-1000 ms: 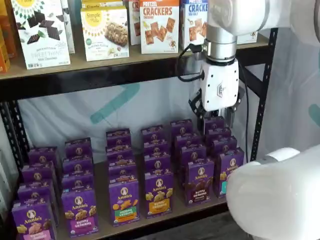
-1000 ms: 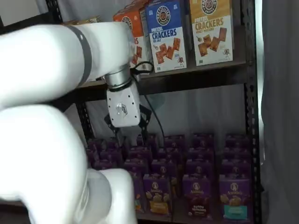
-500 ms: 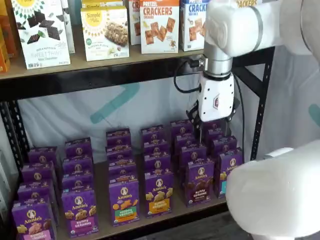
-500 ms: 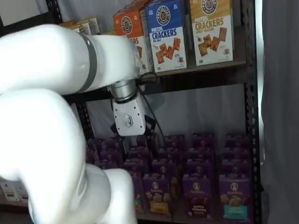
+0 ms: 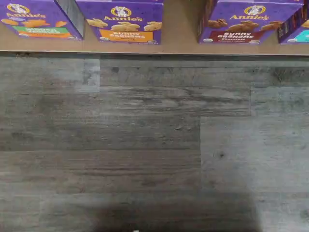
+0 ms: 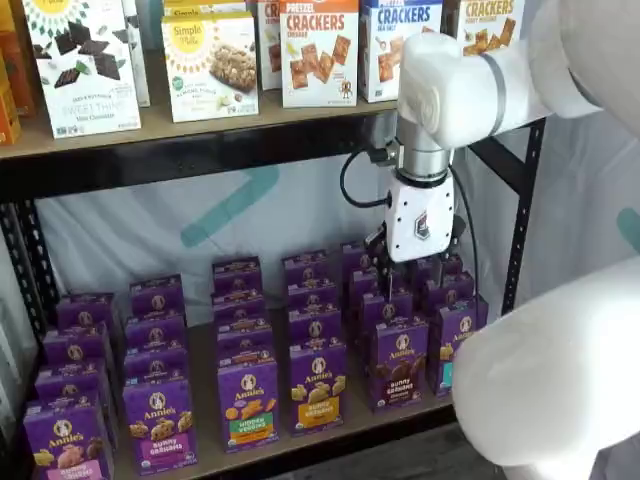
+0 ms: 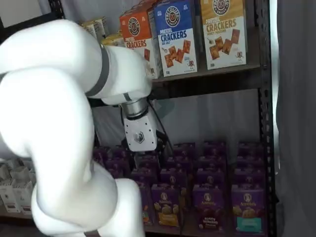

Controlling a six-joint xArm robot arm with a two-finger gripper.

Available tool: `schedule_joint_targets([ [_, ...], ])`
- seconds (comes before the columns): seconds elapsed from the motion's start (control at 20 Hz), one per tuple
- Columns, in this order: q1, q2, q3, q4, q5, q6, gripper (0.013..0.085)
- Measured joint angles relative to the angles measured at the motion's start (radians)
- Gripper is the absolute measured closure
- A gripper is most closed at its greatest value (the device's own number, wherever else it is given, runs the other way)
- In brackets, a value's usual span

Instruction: Pick up the purple box with a brown patch in the center, on the bottom shelf, the fifth box from the left

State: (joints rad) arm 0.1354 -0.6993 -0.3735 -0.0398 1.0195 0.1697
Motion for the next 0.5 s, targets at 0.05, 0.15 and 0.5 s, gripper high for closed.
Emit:
schedule_joint_targets([
  [0.05,0.0,0.014,0.003,-0.006,-0.022,0.004,0.013],
  [0.15,-0.003,0.045,0.009,-0.017,-0.069,0.009,0.013],
  [0.5,-0.025,0.162,0.0,-0.031,-0.167,0.001,0.013],
])
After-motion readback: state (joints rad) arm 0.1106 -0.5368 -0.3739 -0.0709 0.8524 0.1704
